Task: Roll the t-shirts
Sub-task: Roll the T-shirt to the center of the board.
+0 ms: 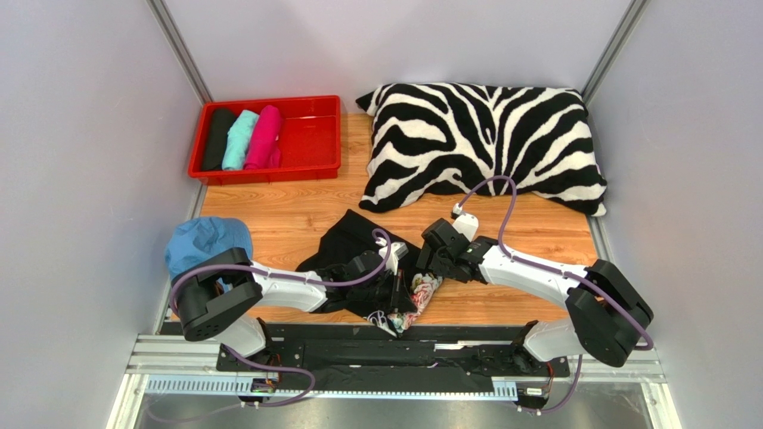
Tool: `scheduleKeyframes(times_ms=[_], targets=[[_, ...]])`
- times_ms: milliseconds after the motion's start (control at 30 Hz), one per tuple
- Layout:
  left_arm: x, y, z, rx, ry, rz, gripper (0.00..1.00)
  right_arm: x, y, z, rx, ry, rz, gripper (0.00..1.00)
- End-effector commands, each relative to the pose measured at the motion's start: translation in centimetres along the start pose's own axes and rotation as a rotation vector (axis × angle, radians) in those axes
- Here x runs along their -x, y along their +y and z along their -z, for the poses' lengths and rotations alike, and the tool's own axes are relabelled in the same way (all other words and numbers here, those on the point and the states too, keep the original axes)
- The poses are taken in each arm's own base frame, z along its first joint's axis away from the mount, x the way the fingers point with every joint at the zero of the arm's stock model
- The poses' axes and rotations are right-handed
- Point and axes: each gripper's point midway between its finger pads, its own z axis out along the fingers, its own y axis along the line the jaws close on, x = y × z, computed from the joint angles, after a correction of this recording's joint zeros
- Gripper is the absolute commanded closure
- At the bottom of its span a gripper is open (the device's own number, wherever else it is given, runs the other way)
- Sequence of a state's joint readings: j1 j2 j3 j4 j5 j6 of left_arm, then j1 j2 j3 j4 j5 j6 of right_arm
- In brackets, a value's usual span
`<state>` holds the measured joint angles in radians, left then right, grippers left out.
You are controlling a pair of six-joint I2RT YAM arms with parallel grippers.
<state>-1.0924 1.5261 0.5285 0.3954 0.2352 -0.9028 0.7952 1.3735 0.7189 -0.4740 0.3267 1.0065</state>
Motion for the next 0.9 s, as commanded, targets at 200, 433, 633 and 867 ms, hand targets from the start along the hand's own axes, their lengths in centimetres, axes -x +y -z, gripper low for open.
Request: scheduleKeyframes(times_ms=[200, 433, 633, 867], targets=[[-0.5, -0.8, -0.2, -0.046, 0.03, 0.012, 0.98, 0.3, -0.6, 0.2, -0.003, -0.016, 0.009, 0.16], [-1.0, -0.8, -0.4, -0.067, 0.052, -0.009, 0.98, 0.5, -0.4, -0.9, -0.077, 0.004, -0.004, 0.37], [-1.2, -0.8, -0.3, -0.082, 0.044, -0.054, 0.96, 0.7, -1.9, -0.5, -0.242, 0.055, 0.069, 1.0], [0.8, -1.6, 1.0, 0.018, -0.064, -0.2, 0.63, -0.3, -4.1, -0.2, -0.363, 0.109, 0.094, 1.0]])
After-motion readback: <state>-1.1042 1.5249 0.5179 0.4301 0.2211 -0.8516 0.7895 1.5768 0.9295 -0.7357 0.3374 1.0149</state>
